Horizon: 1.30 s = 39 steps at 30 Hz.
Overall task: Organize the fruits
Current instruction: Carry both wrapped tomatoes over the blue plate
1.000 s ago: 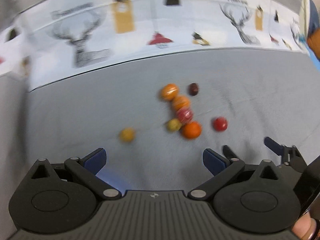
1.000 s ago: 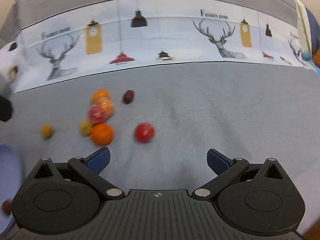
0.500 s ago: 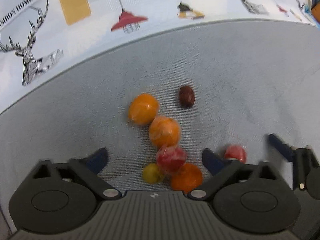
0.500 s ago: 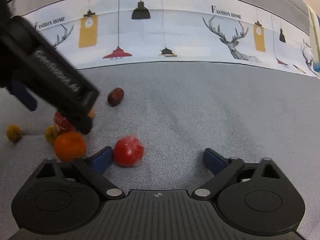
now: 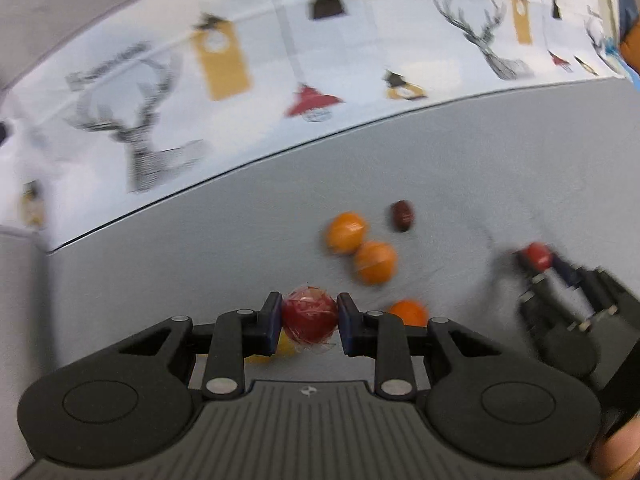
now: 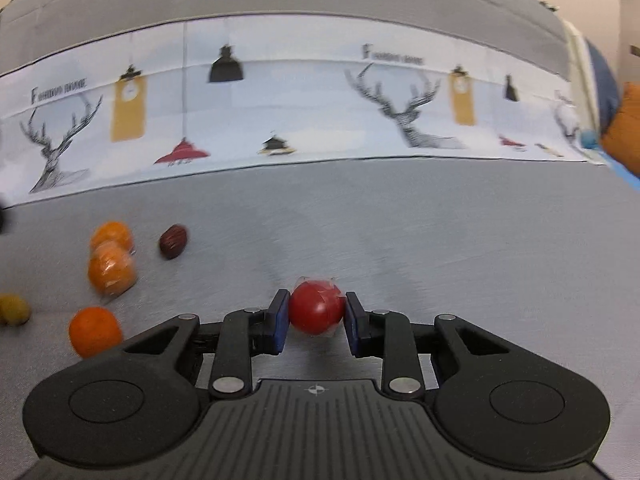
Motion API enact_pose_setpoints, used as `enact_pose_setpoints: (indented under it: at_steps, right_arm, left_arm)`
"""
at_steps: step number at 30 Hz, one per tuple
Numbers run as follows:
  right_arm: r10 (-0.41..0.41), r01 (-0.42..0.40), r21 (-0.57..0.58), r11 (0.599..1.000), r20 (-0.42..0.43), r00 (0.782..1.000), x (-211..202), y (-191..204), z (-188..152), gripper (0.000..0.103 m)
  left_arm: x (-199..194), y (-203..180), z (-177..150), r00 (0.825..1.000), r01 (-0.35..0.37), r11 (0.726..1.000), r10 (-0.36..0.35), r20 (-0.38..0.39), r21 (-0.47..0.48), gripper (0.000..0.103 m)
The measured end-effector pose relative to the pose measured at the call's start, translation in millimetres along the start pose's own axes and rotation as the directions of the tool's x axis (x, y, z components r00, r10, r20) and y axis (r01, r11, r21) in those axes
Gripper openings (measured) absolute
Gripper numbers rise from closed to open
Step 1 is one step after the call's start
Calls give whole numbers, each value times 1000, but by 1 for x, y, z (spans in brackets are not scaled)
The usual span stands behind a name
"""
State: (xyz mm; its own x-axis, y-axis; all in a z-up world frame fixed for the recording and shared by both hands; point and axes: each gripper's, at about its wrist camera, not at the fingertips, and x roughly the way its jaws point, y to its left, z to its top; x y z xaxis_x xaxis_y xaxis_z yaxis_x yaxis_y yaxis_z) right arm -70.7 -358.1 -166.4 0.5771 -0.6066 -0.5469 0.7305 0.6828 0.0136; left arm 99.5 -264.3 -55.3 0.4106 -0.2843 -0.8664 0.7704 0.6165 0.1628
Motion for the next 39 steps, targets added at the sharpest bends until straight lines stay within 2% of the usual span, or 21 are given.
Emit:
enact_pose_setpoints:
  at_steps: [5, 8, 13, 18, 22, 25, 27, 31, 39]
  right_arm:
    - [14, -14, 7, 1000, 54, 998, -43, -3, 17, 30]
    - [74, -73, -17, 997, 79, 994, -82, 2, 23, 30]
    - [209, -206, -43, 978, 57, 976, -152, 15, 25, 30]
    - [348, -347, -81, 934, 7, 937, -218, 39, 15, 30]
    - [452, -455, -88, 886, -60, 890, -258, 59, 6, 30]
    - [506, -515, -96, 852, -103, 856, -283, 74, -1, 30]
    - [523, -535, -125, 836, -115, 845, -295, 84, -5, 30]
    - [529, -544, -192, 817, -128, 839, -309, 101, -7, 30]
    - [499, -513, -224, 828, -122, 858, -316, 107, -7, 30]
  left_arm:
    - [-55, 38, -41, 999, -39, 996, 40, 3, -78, 32]
    - [-88, 58, -70, 999, -40, 990, 42, 15, -134, 32]
    - [-132, 83, -119, 999, -47, 977, 50, 6, -208, 32]
    - [-163, 102, -171, 998, -58, 960, 57, -10, -275, 32]
    - [-184, 107, -209, 997, -77, 951, 80, 1, -298, 32]
    - [-196, 108, -234, 996, -84, 947, 92, 11, -312, 32]
    - [-200, 108, -245, 996, -78, 945, 88, 18, -317, 32]
    - [-204, 106, -258, 997, -55, 943, 68, 28, -327, 32]
    - [-219, 110, -257, 993, -22, 943, 58, 99, -333, 32]
